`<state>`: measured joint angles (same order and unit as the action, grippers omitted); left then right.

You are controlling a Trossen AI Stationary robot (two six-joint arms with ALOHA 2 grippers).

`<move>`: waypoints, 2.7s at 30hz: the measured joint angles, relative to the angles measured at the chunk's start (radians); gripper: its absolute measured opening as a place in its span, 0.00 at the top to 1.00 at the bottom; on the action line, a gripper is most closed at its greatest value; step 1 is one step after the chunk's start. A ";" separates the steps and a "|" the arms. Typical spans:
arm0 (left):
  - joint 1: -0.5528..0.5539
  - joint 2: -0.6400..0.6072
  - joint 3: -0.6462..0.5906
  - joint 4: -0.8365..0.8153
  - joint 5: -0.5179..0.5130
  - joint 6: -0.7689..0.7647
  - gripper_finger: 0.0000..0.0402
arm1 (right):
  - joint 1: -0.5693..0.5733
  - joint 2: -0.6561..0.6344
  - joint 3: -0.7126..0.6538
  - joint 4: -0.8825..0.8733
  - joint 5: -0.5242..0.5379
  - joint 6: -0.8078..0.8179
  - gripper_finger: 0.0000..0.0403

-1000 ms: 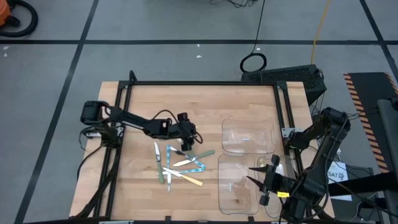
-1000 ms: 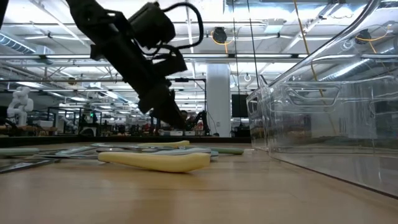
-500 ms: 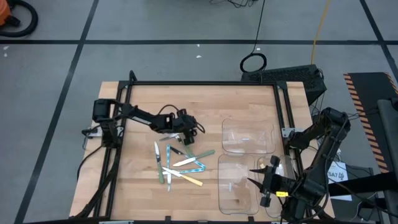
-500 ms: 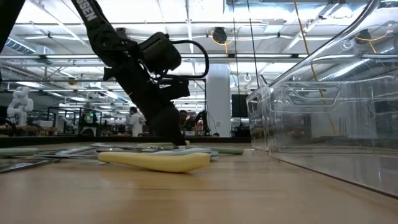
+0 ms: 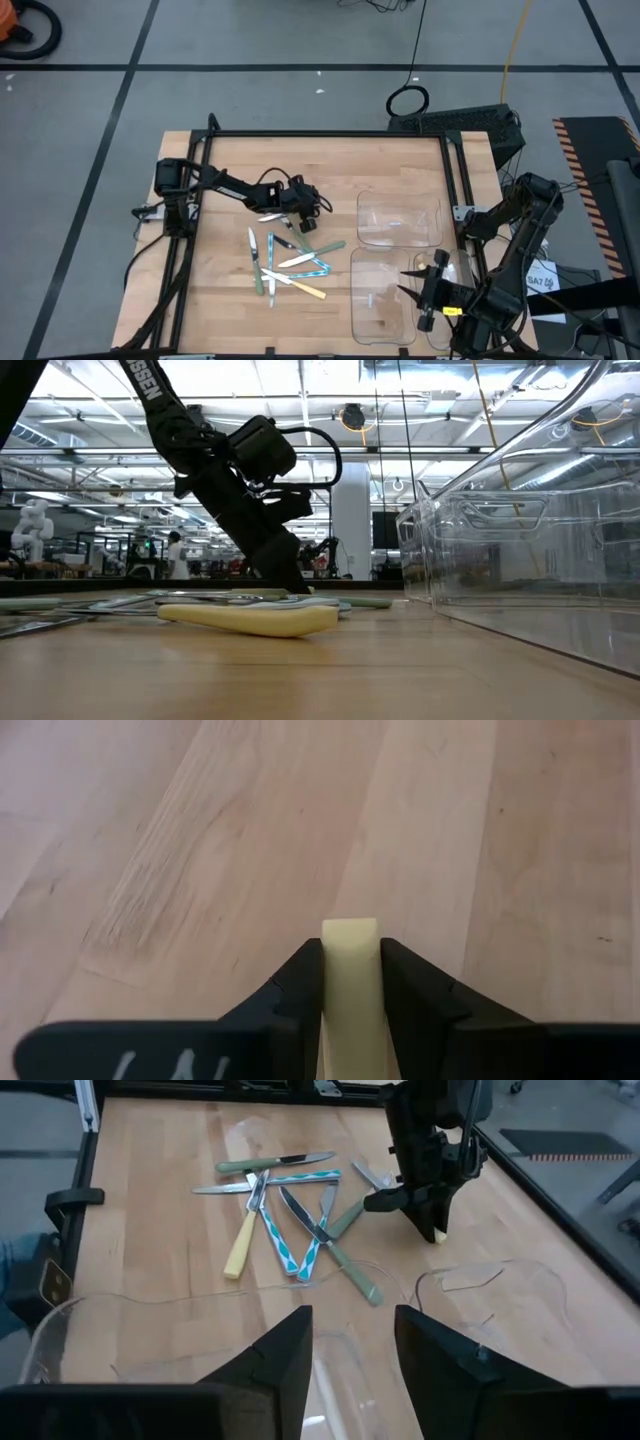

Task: Sort silverware by color (type)
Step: Put the yellow knife into the bottom right transparent bin

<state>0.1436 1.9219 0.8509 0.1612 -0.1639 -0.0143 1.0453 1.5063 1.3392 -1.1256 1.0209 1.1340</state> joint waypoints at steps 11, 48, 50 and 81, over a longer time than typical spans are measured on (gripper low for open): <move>-0.067 -0.144 -0.013 -0.093 0.009 -0.060 0.79 | -0.026 0.000 0.000 -0.004 0.052 -0.055 0.65; -0.500 -0.409 -0.006 0.689 -0.047 0.147 0.79 | -0.239 0.043 -0.154 0.946 0.105 -0.746 0.64; -0.518 -0.409 -0.006 0.724 -0.041 0.158 0.79 | -0.263 0.043 -0.183 1.036 0.074 -0.785 0.63; -0.629 -0.094 0.417 0.577 -0.081 0.308 0.79 | -0.366 0.043 -0.340 1.650 -0.317 -1.121 0.46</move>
<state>-0.4854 1.8282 1.2675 0.7385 -0.2453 0.2937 0.6788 1.5494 0.9993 0.5242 0.7044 0.0128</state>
